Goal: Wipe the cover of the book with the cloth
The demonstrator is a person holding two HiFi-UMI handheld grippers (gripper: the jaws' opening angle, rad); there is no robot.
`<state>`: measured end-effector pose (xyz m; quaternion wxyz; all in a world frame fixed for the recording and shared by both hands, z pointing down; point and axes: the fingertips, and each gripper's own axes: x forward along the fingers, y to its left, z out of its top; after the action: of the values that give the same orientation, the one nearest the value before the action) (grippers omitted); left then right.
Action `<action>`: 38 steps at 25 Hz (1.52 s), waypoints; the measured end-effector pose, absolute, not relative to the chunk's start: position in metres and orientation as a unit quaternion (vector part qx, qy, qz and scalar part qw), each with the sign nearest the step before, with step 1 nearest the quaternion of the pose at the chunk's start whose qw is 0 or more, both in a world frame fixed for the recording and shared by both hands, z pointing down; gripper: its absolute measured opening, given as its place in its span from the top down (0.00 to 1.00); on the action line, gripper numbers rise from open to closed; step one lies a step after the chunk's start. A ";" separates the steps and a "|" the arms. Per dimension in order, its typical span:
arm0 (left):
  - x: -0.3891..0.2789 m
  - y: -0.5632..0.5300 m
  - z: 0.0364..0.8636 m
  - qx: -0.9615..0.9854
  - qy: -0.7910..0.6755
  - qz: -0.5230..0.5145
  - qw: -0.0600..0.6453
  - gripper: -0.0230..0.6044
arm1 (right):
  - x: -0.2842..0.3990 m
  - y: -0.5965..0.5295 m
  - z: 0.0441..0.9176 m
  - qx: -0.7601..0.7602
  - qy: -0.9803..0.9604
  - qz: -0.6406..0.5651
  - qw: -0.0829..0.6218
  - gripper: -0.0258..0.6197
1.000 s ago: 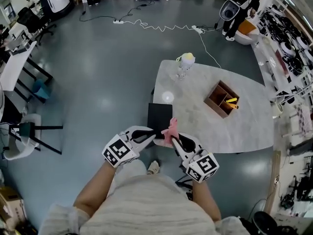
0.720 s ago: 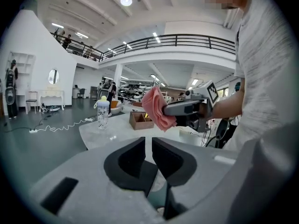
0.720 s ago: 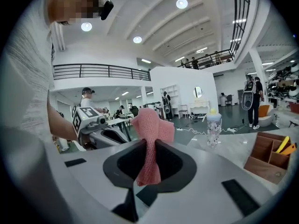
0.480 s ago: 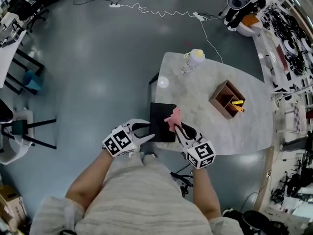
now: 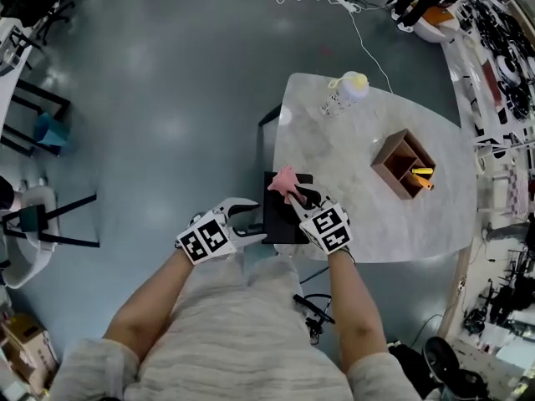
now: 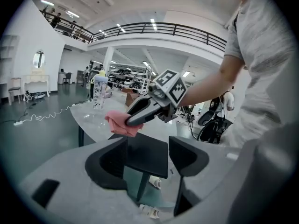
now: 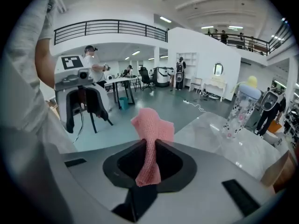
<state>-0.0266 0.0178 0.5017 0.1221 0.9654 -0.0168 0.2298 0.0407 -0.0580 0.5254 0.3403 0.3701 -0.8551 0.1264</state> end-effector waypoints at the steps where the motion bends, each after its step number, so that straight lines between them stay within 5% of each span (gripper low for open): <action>1: -0.025 0.015 0.504 0.965 -0.019 0.230 0.124 0.53 | 0.040 -0.063 0.534 0.364 -0.854 0.130 0.349 0.87; 15: -0.002 -0.002 0.502 0.964 -0.035 0.227 0.137 0.53 | 0.028 -0.081 0.601 0.290 -0.850 0.142 0.417 0.87; 38: 0.013 0.003 0.498 0.965 -0.034 0.221 0.138 0.53 | 0.012 0.047 0.605 0.201 -0.865 0.183 0.423 0.87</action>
<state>0.0127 0.0026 0.4976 0.1379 0.9648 -0.0337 0.2212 0.0118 0.0473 0.6054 0.4227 0.2009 -0.8646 0.1827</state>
